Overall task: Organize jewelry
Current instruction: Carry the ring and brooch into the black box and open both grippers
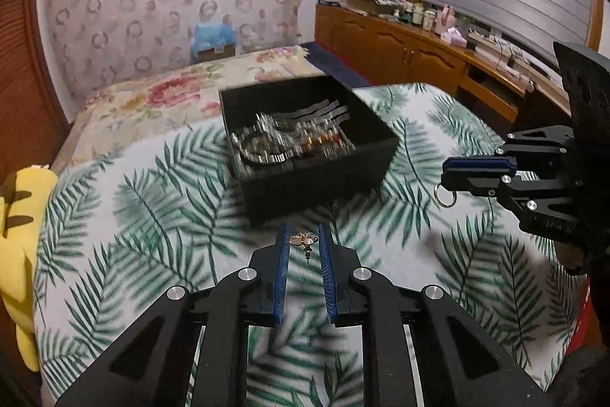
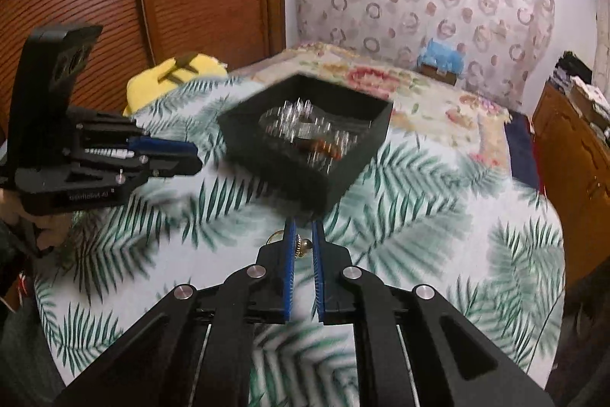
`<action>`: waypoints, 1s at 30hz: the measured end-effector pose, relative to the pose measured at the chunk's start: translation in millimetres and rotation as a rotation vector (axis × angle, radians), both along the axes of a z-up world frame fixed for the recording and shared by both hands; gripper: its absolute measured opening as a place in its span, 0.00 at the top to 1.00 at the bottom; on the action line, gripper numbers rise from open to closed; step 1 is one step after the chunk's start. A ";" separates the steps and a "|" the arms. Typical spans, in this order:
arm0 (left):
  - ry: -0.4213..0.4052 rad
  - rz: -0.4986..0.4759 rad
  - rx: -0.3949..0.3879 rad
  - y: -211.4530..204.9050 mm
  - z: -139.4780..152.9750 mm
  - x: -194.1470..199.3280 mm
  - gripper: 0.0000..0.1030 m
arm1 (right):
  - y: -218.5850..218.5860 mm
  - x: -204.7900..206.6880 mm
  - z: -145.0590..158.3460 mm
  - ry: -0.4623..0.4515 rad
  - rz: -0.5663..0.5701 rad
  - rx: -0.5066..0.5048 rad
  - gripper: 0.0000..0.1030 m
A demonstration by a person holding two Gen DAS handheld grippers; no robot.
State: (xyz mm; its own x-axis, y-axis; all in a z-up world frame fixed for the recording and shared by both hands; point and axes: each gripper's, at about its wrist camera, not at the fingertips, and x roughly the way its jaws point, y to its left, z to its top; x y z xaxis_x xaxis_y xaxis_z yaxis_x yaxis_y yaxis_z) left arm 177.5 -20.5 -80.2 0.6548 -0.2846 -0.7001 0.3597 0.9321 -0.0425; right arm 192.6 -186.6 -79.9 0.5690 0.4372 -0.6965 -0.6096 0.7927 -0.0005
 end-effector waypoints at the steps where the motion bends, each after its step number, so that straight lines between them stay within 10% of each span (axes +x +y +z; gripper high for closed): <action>1: -0.007 0.003 -0.001 0.3 2.8 3.4 0.86 | 1.3 5.8 5.1 -0.009 0.005 0.010 0.90; 25: -0.027 0.049 -0.003 1.5 11.3 67.6 0.86 | 26.4 69.1 11.5 -0.042 -0.011 0.054 0.89; 30: -0.019 0.065 -0.012 2.7 9.3 72.6 0.86 | 23.6 67.9 13.2 -0.053 -0.018 0.062 0.74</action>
